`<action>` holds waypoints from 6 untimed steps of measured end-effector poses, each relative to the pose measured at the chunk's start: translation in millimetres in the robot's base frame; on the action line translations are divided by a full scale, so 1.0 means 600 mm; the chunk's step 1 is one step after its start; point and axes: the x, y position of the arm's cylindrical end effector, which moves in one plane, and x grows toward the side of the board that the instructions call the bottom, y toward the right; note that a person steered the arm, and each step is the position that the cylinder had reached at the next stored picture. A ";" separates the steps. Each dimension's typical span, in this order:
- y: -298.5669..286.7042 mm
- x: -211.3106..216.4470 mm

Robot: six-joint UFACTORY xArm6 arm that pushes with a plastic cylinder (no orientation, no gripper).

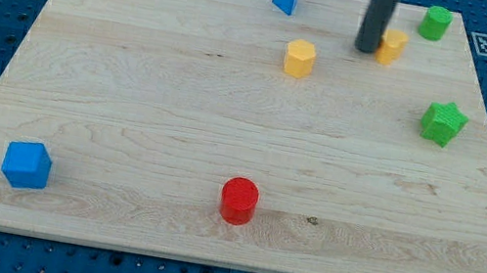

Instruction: Move your arm to the top right corner of the board

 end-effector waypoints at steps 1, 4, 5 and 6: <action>0.026 0.000; -0.006 -0.181; 0.014 -0.182; 0.038 -0.181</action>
